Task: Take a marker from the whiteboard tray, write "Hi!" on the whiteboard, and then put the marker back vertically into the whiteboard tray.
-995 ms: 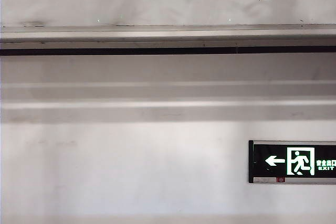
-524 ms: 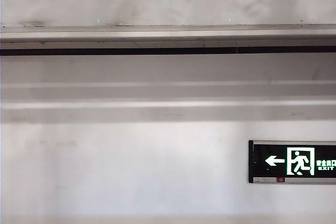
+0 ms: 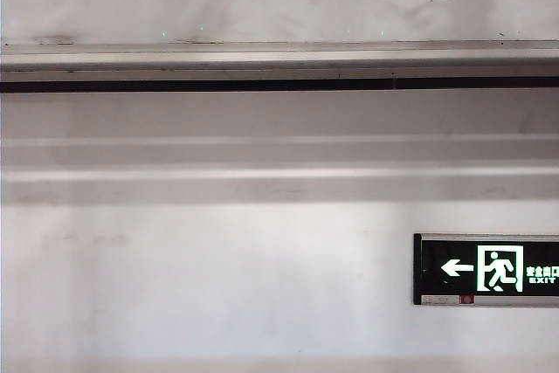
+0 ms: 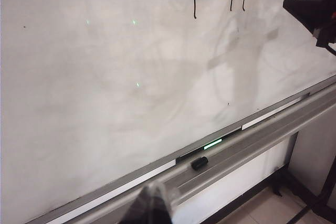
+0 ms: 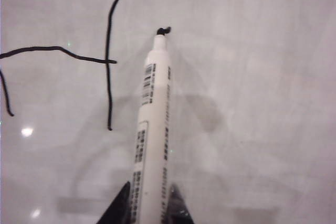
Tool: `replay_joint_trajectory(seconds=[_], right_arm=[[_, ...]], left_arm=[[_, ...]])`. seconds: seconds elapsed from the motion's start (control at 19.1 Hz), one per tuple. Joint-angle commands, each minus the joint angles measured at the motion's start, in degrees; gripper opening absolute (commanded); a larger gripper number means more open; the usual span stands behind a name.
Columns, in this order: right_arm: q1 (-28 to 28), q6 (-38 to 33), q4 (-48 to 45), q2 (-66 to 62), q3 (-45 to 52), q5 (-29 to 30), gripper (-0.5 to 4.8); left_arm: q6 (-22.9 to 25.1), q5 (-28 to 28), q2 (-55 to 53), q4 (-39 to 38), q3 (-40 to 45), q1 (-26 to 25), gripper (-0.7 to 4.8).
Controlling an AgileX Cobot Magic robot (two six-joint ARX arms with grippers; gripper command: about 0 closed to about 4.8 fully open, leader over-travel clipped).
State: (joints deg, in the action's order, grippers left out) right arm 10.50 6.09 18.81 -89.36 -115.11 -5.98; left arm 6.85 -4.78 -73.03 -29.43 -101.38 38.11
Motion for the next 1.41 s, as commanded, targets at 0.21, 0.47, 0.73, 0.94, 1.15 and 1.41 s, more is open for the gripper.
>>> replay_joint_trajectory(seconds=[0.21,0.47,0.73,0.94,1.15,1.41], right_arm=[[0.0,-0.1,-2.0,0.1,-0.2,-1.2,-0.02],[0.0,0.0,-0.7,1.2,-0.2,-1.3,-0.02],[-2.1,2.6,-1.7,4.1,-0.2,-5.4,-0.01],[-5.1,2.5,-2.4,3.8,-0.2,-1.8,-0.01],[-7.2,2.1,-2.5,3.4,-0.2,2.6,-0.01],[-7.1,1.4,-2.3,2.9,-0.2,4.2,-0.02]], left_arm=[[0.1,0.0,0.2,0.3,-0.2,0.0,-0.06],[0.0,0.0,0.2,0.3,-0.2,0.0,-0.06],[0.0,0.1,0.2,0.3,-0.2,0.0,-0.06],[0.2,5.8,0.5,0.4,-0.2,0.0,-0.06],[0.2,16.6,0.6,0.3,-0.2,0.0,-0.06],[0.2,17.6,0.6,0.3,-0.2,0.0,-0.06]])
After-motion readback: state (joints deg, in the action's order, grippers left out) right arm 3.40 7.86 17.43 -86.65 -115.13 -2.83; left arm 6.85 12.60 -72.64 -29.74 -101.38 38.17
